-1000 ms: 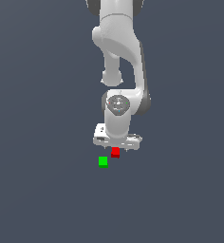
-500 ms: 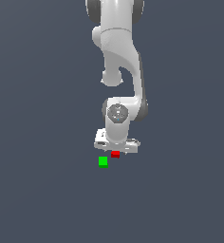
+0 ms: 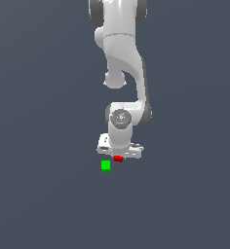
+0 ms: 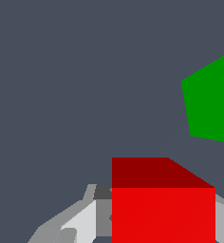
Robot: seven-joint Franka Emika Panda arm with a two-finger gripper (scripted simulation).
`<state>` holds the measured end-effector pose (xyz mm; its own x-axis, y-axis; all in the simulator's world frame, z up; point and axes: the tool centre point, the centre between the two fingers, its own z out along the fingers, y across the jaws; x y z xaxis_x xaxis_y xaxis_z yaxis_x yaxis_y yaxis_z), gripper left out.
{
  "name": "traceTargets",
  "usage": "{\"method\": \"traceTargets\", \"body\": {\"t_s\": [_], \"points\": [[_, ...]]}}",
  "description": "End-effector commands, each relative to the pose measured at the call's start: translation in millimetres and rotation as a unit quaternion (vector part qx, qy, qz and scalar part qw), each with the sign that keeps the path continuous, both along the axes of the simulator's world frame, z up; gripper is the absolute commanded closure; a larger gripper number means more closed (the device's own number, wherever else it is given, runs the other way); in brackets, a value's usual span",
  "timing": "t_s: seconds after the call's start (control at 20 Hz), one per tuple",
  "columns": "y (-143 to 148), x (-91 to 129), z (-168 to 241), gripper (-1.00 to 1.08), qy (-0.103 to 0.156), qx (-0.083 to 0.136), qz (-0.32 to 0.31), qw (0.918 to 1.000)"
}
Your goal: Stack the red cube on top of the green cube.
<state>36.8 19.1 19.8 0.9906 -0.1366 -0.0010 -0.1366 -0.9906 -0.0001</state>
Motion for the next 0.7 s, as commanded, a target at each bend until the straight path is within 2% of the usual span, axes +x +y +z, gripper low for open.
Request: {"method": "traceTargets", "body": {"t_s": [0.0,0.4,0.65], "points": [[0,0,0,1.08,0.000,0.000,0.000,1.0000],[0,0,3,1.08,0.000,0.000,0.000,1.0000],[0,-1,20,1.08,0.000,0.000,0.000,1.0000]]}}
